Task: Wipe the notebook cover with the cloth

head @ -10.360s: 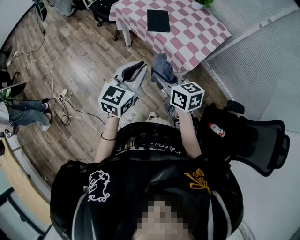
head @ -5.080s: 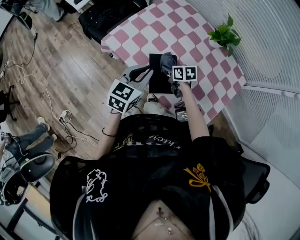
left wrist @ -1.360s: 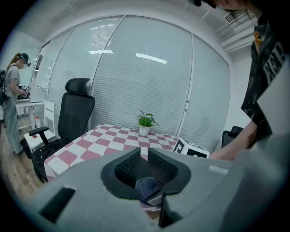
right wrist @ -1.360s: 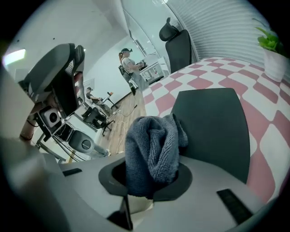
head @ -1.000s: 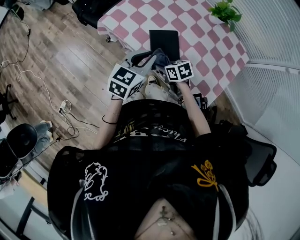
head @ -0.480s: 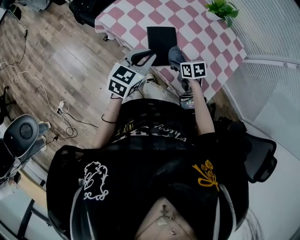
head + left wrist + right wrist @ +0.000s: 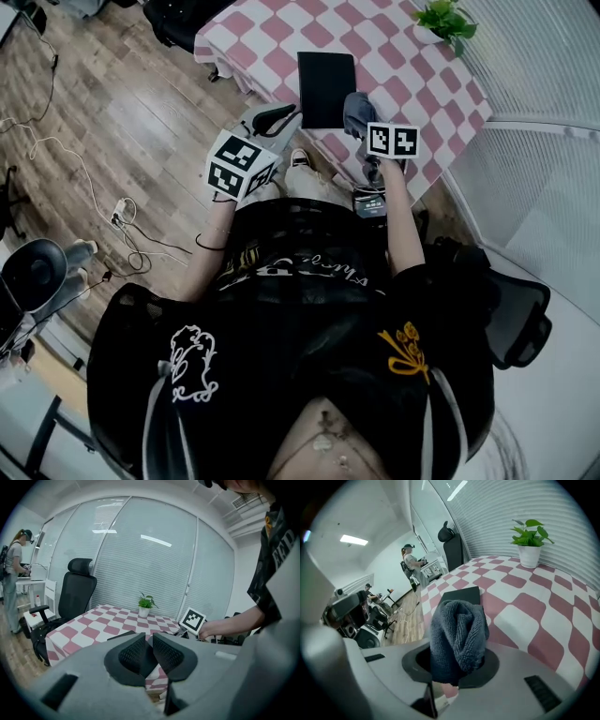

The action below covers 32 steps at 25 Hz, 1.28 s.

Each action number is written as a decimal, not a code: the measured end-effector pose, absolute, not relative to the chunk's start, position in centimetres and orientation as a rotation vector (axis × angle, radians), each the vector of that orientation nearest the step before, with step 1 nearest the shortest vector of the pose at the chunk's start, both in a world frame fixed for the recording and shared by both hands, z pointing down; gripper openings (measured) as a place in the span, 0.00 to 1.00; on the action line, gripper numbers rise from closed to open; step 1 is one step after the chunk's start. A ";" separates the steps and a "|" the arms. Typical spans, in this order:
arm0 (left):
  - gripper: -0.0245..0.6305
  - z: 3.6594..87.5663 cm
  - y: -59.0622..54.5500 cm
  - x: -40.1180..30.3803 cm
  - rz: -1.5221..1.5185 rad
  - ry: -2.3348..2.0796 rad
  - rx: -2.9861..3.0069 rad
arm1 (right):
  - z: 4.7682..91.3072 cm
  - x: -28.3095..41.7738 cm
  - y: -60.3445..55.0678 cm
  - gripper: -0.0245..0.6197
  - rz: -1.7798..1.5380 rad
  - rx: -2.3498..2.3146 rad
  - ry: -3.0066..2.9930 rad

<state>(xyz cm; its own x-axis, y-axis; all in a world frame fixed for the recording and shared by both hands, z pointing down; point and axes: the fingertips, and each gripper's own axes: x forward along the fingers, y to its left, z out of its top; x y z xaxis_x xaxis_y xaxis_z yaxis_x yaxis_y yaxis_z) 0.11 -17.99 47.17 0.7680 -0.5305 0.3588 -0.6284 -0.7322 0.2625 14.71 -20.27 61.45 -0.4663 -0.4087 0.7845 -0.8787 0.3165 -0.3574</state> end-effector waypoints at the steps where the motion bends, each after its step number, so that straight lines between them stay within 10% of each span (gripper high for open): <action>1: 0.10 47.1 -17.8 -0.3 0.365 -0.895 2.593 | 60.6 14.0 -20.3 0.15 1.072 1.145 -2.044; 32: 0.10 47.4 -4.0 -4.4 0.331 -0.843 2.629 | 53.1 6.2 -3.5 0.15 1.067 1.267 -2.249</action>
